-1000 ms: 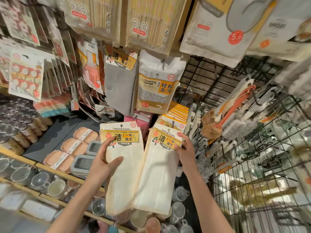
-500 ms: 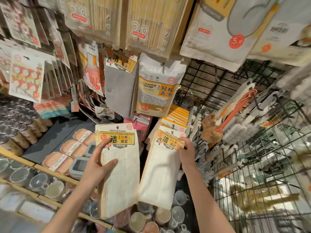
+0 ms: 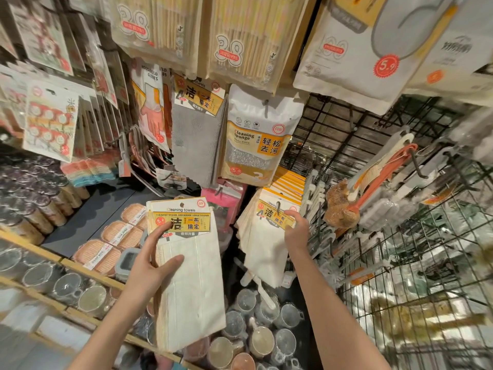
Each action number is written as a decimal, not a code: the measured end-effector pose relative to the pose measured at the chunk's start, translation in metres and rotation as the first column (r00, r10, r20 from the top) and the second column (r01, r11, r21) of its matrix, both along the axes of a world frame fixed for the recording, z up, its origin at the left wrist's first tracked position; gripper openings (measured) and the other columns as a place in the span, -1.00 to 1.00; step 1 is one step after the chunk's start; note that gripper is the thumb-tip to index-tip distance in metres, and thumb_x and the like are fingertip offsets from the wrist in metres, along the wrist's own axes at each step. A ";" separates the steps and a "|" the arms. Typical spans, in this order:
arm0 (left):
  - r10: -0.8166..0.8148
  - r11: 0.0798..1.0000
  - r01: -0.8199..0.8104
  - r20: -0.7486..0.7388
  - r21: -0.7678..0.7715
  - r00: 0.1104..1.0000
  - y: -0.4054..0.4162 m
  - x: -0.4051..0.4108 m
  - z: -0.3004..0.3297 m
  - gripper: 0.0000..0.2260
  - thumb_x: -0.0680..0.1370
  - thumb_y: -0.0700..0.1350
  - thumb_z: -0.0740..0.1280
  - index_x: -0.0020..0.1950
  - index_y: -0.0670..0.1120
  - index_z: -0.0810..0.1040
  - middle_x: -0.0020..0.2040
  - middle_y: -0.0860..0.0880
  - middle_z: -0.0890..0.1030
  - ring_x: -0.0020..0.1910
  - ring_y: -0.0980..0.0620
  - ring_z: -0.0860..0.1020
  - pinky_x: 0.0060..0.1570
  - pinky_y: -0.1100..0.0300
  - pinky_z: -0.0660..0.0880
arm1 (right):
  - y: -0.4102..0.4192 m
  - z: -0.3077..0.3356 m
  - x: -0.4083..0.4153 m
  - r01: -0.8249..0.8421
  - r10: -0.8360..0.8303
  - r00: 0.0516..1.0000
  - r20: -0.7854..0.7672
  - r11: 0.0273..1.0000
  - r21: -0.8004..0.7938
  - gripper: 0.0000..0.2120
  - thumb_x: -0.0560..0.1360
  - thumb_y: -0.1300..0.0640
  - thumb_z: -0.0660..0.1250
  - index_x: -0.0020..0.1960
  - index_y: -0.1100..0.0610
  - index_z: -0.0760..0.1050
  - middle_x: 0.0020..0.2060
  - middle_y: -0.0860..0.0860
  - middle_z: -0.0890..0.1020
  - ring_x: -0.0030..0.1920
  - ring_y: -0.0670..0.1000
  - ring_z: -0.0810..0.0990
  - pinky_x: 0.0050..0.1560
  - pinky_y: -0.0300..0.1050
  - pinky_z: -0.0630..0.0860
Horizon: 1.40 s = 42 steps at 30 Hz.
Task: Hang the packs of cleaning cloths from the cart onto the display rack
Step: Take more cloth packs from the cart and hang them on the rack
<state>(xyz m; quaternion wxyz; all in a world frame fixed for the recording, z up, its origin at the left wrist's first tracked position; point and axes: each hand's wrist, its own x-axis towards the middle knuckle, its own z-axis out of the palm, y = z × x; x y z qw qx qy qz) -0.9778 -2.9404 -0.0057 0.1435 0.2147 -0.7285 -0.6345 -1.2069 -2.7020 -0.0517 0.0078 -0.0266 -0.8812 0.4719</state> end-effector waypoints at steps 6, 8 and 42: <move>0.004 1.000 -0.004 0.013 0.014 1.000 0.000 0.003 0.001 -0.40 0.45 -0.22 0.48 0.29 0.31 0.36 0.25 0.43 0.36 0.36 0.22 0.29 0.28 0.19 0.25 | -0.003 0.007 -0.012 -0.003 0.015 0.997 0.078 0.989 -0.150 -0.62 0.40 0.56 0.15 0.10 0.26 0.50 0.30 0.18 0.44 0.33 0.13 0.38 -0.26 -0.35 0.37; -0.005 0.999 0.005 0.007 0.049 1.000 0.003 0.003 0.004 -0.39 0.39 -0.10 0.50 0.35 0.25 0.37 0.30 0.32 0.39 0.25 0.39 0.35 0.14 0.42 0.28 | -0.003 0.008 -0.014 -0.006 0.025 0.995 0.098 0.983 -0.183 -0.65 0.42 0.54 0.18 0.08 0.22 0.49 0.36 0.16 0.39 0.24 0.14 0.46 -0.34 -0.37 0.35; -0.053 0.966 0.074 -0.093 0.246 0.994 0.033 0.018 0.002 -0.28 0.45 -0.18 0.42 0.36 0.43 0.16 0.41 0.17 0.43 0.34 0.09 0.46 0.27 -0.03 0.46 | -0.051 0.090 0.141 -0.527 0.632 0.769 0.100 0.714 -0.462 -0.62 0.55 0.25 0.28 0.34 0.04 0.39 0.17 -0.09 0.60 0.19 -0.16 0.55 0.12 -0.35 0.45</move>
